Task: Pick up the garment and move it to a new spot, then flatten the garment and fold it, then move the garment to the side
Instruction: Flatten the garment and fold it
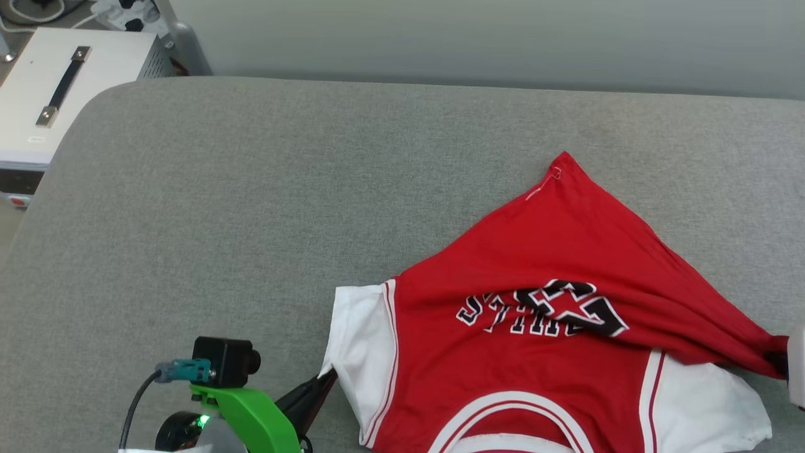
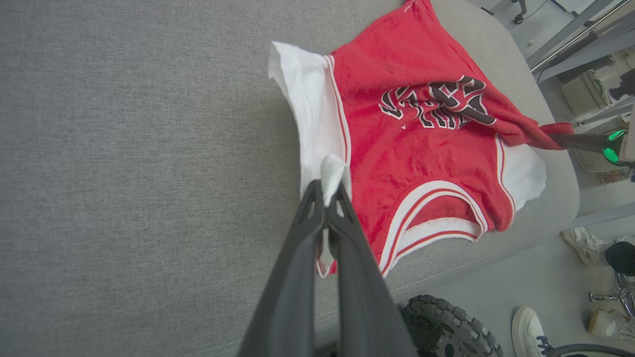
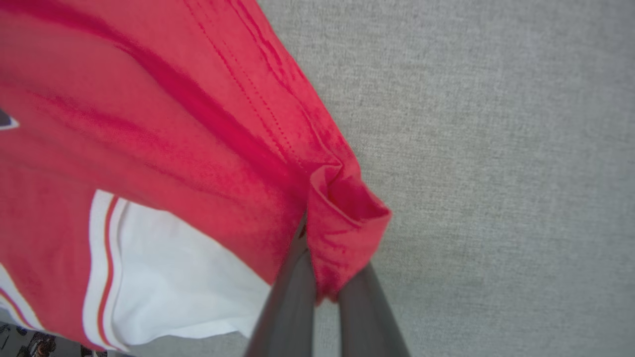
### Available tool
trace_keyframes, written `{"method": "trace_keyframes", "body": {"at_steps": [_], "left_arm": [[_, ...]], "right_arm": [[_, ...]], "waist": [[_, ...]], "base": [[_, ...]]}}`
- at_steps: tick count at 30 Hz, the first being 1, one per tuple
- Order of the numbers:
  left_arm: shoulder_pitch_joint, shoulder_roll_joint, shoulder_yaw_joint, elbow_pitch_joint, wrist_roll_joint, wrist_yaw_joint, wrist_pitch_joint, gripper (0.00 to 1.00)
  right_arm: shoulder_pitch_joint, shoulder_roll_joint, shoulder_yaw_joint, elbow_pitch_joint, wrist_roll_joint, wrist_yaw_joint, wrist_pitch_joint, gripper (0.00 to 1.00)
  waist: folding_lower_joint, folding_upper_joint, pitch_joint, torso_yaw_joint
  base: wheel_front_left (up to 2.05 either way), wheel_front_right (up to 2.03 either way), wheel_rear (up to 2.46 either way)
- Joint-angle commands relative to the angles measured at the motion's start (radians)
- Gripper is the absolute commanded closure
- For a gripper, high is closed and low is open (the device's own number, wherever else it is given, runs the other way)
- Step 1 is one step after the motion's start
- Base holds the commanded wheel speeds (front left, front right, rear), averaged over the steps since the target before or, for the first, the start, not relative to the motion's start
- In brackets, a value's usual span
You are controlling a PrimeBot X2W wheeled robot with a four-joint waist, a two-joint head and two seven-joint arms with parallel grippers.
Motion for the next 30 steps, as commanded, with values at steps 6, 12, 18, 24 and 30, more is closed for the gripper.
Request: {"method": "trace_keyframes", "body": {"at_steps": [6,12,18,24,30], "left_arm": [[0.019,-0.018,-0.01,0.01,-0.012,-0.001,-0.014,1.0],[0.001,-0.036,-0.01,0.022,-0.012,-0.009,-0.02,1.0],[-0.018,-0.036,-0.007,0.025,-0.006,-0.013,-0.02,1.0],[-0.03,-0.035,-0.006,0.011,0.004,-0.008,-0.021,1.0],[-0.05,-0.038,-0.01,-0.022,0.023,-0.001,-0.018,1.0]], "right_arm": [[0.136,0.034,-0.093,-0.045,-0.018,-0.001,-0.004,1.0],[0.185,0.078,-0.142,-0.084,-0.047,-0.001,0.006,1.0],[0.18,0.101,-0.159,-0.114,-0.067,-0.001,0.023,0.17],[0.151,0.077,-0.159,-0.191,-0.06,-0.001,0.052,0.0],[0.082,0.033,-0.157,-0.327,-0.036,-0.001,0.131,0.0]], "waist": [[0.0001,-0.0001,-0.044,-0.046],[0.0001,-0.0001,-0.026,-0.046],[0.0001,-0.0001,-0.014,-0.044],[0.0001,-0.0001,-0.01,-0.033],[0.0001,-0.0001,0.02,-0.006]], "base": [[0.0,0.0,0.0],[0.0,0.0,0.0],[0.0,0.0,0.0],[0.0,0.0,0.0],[0.0,0.0,0.0]]}}
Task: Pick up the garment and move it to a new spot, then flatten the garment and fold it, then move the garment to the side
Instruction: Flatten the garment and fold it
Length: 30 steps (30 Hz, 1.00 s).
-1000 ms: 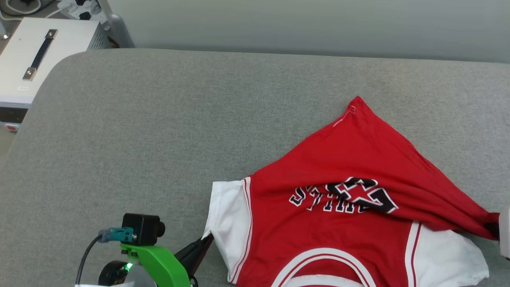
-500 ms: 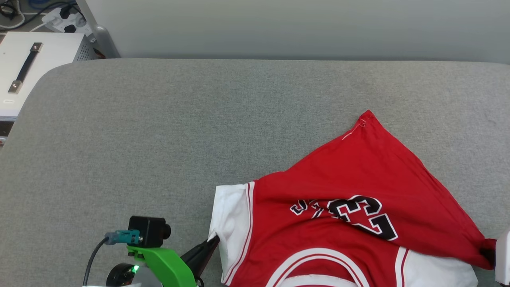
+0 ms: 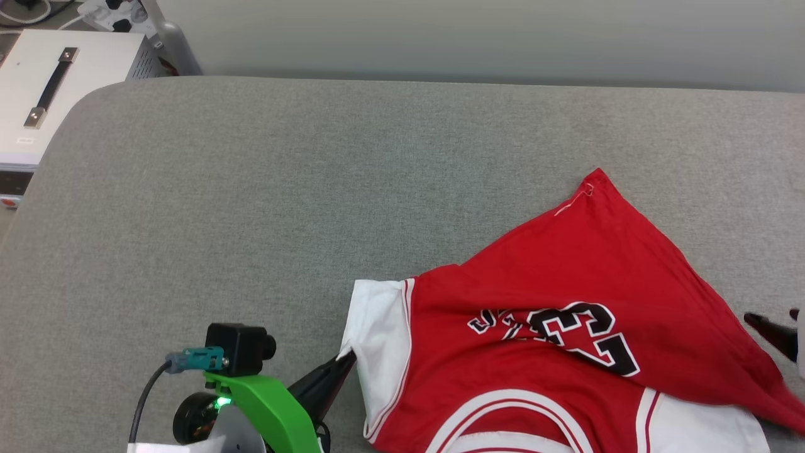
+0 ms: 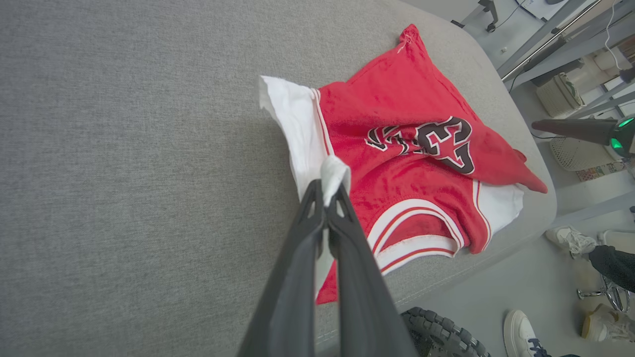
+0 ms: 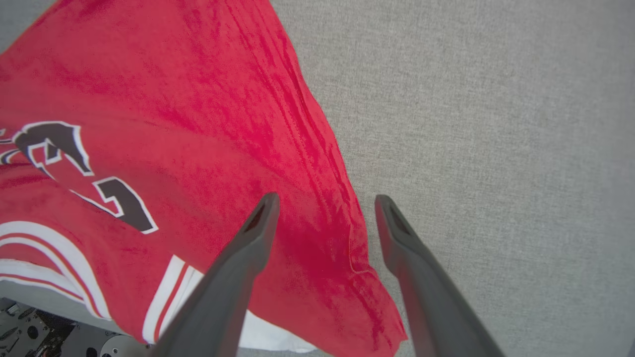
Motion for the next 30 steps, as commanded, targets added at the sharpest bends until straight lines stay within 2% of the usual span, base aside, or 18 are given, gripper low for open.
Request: {"method": "trace_keyframes", "body": {"at_steps": [1,5,10,16,20,30], "left_arm": [[-0.024,-0.003,0.002,-0.013,0.01,0.005,-0.004,1.0],[-0.046,-0.006,0.002,-0.044,0.025,0.006,-0.005,1.0],[-0.077,-0.015,-0.002,-0.064,0.041,0.0,-0.002,1.0],[-0.113,-0.036,-0.011,-0.069,0.059,-0.01,-0.005,1.0],[-0.127,-0.048,-0.019,-0.064,0.067,-0.019,-0.008,1.0],[-0.151,-0.081,-0.039,-0.043,0.077,-0.047,-0.023,1.0]], "right_arm": [[-0.039,-0.006,-0.001,-0.034,0.004,-0.001,0.022,0.0],[-0.134,-0.007,0.011,-0.104,-0.001,-0.001,0.094,0.0],[-0.276,0.013,0.063,-0.107,-0.029,-0.001,0.161,0.0],[-0.438,0.029,0.138,-0.022,-0.066,-0.001,0.221,0.0],[-0.516,0.014,0.178,0.05,-0.092,-0.001,0.241,0.0],[-0.6,-0.026,0.23,0.181,-0.117,-0.001,0.22,0.0]], "waist": [[0.0001,0.0,0.024,0.019],[0.0001,0.0,0.071,0.048],[0.0001,0.0,0.138,0.097],[0.0001,0.0,0.206,0.161],[0.0001,0.0,0.246,0.202],[0.0001,0.0,0.306,0.266]], "base": [[0.0,0.0,0.0],[0.0,0.0,0.0],[0.0,0.0,0.0],[0.0,0.0,0.0],[0.0,0.0,0.0],[0.0,0.0,0.0]]}}
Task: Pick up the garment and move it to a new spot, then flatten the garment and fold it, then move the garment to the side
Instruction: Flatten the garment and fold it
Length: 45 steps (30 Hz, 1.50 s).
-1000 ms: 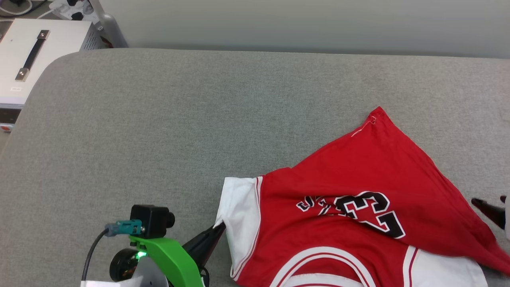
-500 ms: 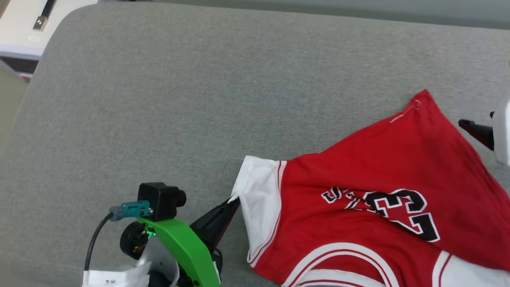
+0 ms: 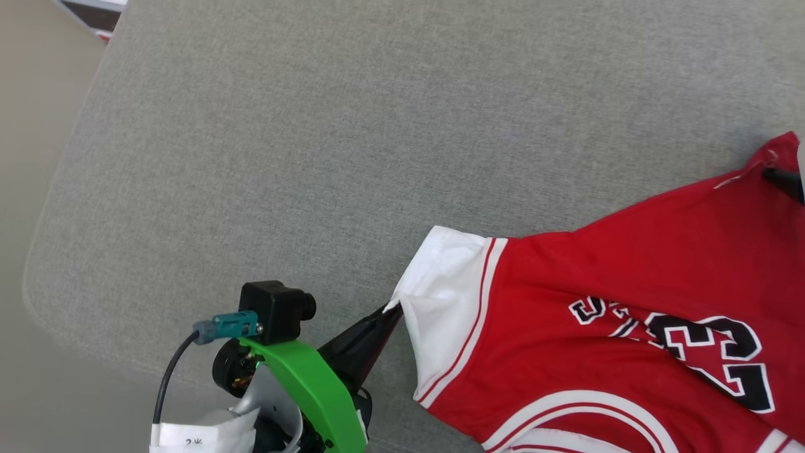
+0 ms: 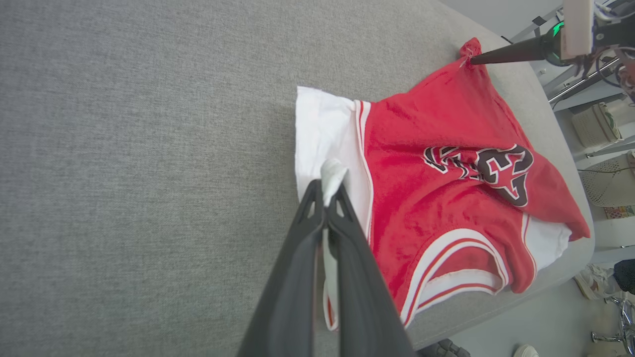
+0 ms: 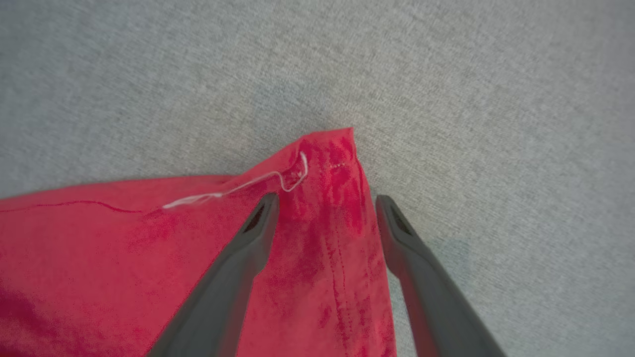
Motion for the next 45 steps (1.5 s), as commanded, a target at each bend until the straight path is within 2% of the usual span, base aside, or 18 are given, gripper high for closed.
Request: {"method": "trace_keyframes", "body": {"at_steps": [1,13,15,16,25,37,45], "left_arm": [[-0.02,-0.008,-0.001,0.004,0.005,-0.008,-0.007,1.0],[-0.032,-0.022,-0.008,0.028,0.003,-0.025,-0.016,1.0],[-0.033,-0.022,-0.008,0.031,0.002,-0.026,-0.016,1.0],[-0.033,-0.022,-0.008,0.033,0.001,-0.027,-0.016,1.0],[-0.029,-0.01,0.001,0.045,-0.002,-0.025,-0.022,1.0],[-0.026,0.032,0.053,0.031,0.002,0.002,-0.046,1.0],[-0.021,0.072,0.1,0.003,-0.004,0.023,-0.058,1.0]], "right_arm": [[-0.018,-0.006,0.004,0.014,-0.003,-0.001,-0.009,0.0],[-0.002,-0.044,0.092,0.096,0.021,-0.001,0.012,0.0],[0.005,-0.047,0.1,0.103,0.029,-0.001,0.021,0.6],[0.008,-0.048,0.105,0.104,0.031,-0.001,0.02,1.0],[-0.003,-0.026,0.105,0.126,0.037,-0.001,-0.096,1.0],[-0.041,-0.004,0.119,0.146,0.081,-0.001,-0.328,1.0],[-0.037,-0.019,0.131,0.141,0.108,-0.001,-0.422,1.0]], "waist": [[0.0,0.0,0.036,0.036],[0.0,0.0,0.057,0.059],[0.0,0.0,0.055,0.059],[0.0,0.0,0.054,0.06],[0.0,0.0,0.002,0.035],[0.0,0.0,-0.125,-0.057],[0.0,0.0,-0.203,-0.124]], "base": [[0.0,0.0,0.0],[0.0,0.0,0.0],[0.0,0.0,0.0],[0.0,0.0,0.0],[0.0,0.0,0.0],[0.0,0.0,0.0],[0.0,0.0,0.0]]}}
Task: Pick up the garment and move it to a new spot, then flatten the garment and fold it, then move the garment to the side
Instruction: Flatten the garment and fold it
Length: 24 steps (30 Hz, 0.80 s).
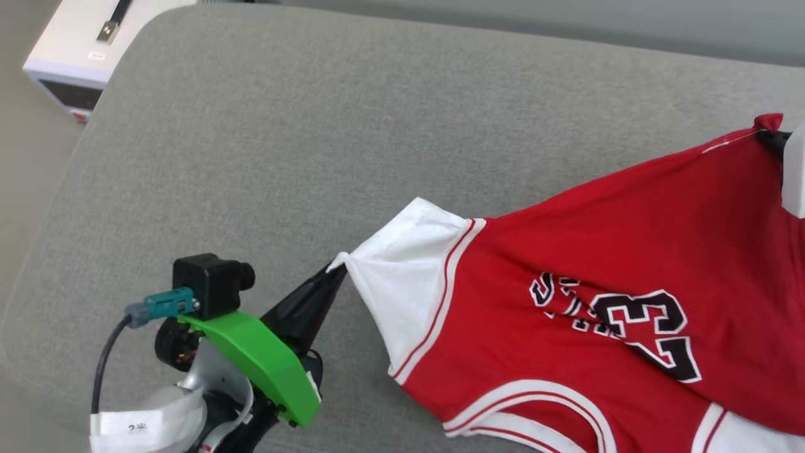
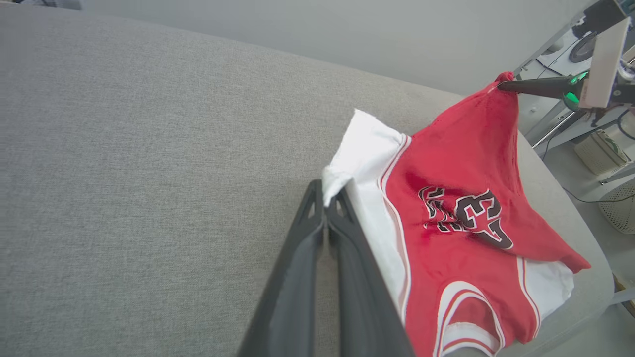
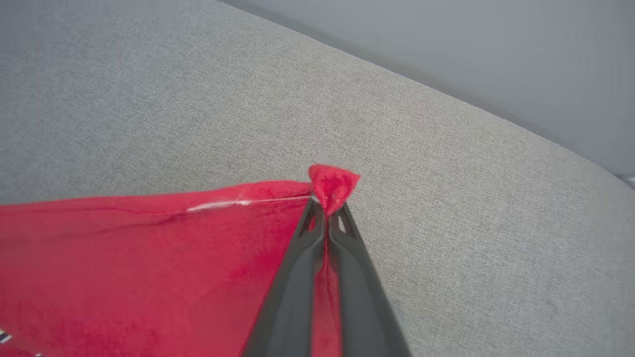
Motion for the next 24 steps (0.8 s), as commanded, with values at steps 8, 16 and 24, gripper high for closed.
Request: {"method": "trace_keyframes", "body": {"at_steps": [8,16,24], "left_arm": [[-0.026,0.029,0.078,-0.02,-0.002,0.046,-0.043,1.0],[-0.1,0.043,0.156,-0.04,0.004,0.079,-0.06,1.0],[-0.194,0.055,0.217,-0.046,0.03,0.113,-0.07,1.0]], "right_arm": [[0.015,-0.007,-0.023,-0.025,0.032,-0.001,-0.095,1.0],[0.046,-0.004,-0.079,-0.099,0.044,-0.001,-0.151,1.0],[0.089,0.009,-0.132,-0.208,0.036,-0.001,-0.164,1.0]], "waist": [[0.0,0.0,-0.124,-0.112],[0.0,0.0,-0.177,-0.179],[0.0,0.0,-0.212,-0.237]], "base": [[0.0,0.0,0.0],[0.0,0.0,0.0],[0.0,0.0,0.0]]}}
